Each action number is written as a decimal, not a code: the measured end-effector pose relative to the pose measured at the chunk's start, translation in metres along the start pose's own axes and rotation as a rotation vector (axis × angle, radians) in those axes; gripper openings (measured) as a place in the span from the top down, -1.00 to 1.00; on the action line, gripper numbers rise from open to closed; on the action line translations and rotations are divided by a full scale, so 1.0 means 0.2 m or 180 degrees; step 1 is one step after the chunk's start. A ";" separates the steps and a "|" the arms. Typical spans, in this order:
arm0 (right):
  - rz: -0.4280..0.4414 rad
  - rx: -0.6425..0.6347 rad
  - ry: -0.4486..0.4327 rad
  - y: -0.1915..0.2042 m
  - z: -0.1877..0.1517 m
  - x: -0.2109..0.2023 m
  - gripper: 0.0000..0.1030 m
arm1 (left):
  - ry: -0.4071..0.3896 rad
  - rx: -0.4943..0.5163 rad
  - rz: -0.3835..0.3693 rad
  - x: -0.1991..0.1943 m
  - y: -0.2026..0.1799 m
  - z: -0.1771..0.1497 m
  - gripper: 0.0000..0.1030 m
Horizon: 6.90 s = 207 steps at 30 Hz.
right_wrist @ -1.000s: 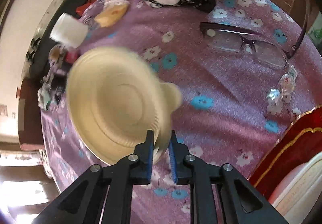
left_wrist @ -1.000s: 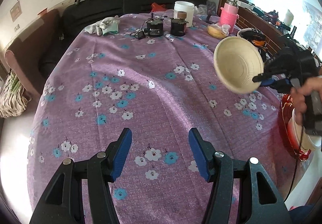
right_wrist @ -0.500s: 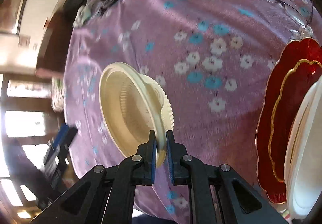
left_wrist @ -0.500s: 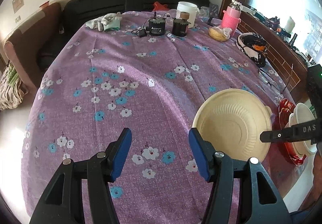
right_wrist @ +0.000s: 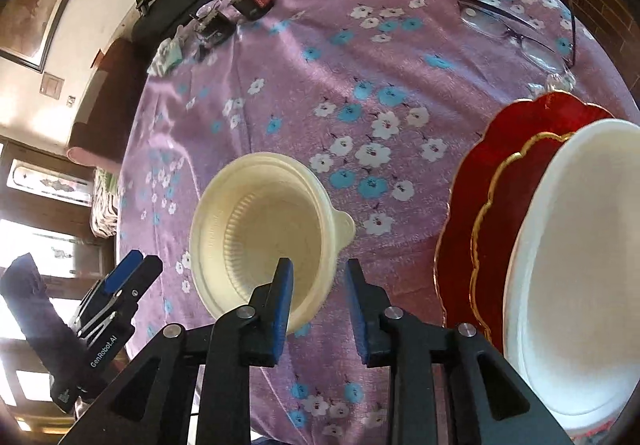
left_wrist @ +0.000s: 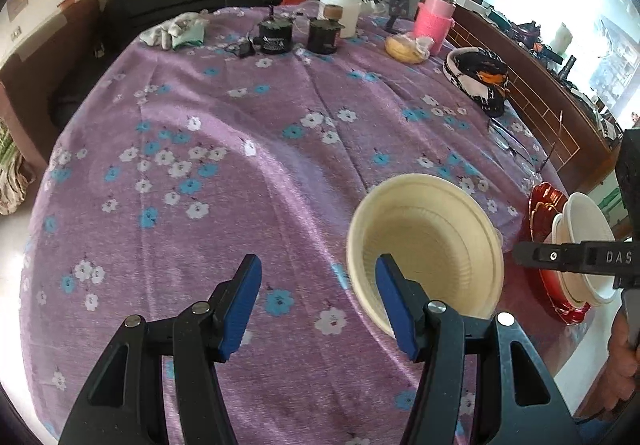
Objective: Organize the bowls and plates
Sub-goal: 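Lift the cream bowl with the left gripper and carry it over the stack, then lower the cream bowl into the white bowl and open the left gripper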
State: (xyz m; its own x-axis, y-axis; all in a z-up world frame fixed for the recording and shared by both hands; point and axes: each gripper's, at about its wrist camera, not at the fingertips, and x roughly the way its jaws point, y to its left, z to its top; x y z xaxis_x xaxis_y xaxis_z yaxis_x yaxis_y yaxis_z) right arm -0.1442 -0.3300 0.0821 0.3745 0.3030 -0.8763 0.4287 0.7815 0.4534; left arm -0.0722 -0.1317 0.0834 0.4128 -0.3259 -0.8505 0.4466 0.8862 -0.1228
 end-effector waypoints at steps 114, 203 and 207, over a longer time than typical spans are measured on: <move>0.0014 -0.0584 -0.0487 -0.15 -0.12 -0.42 0.65 | -0.0481 0.0895 0.0336 -0.16 -0.70 0.00 0.65; -0.0044 0.0642 -0.0620 -0.90 -0.28 -0.77 0.58 | -0.0191 0.1849 -0.0145 0.02 -1.43 -0.05 0.46; -0.0059 0.0626 -0.0662 -0.89 -0.28 -0.79 0.56 | -0.0210 0.1859 -0.0139 0.01 -1.43 -0.05 0.43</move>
State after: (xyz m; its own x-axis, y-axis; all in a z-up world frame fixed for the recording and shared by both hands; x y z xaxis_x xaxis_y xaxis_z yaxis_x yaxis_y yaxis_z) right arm -0.3262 -0.4866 0.1296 0.5170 0.1552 -0.8418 0.5807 0.6589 0.4781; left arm -0.2076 -0.3831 0.1113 0.4244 -0.3944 -0.8151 0.8198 0.5495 0.1610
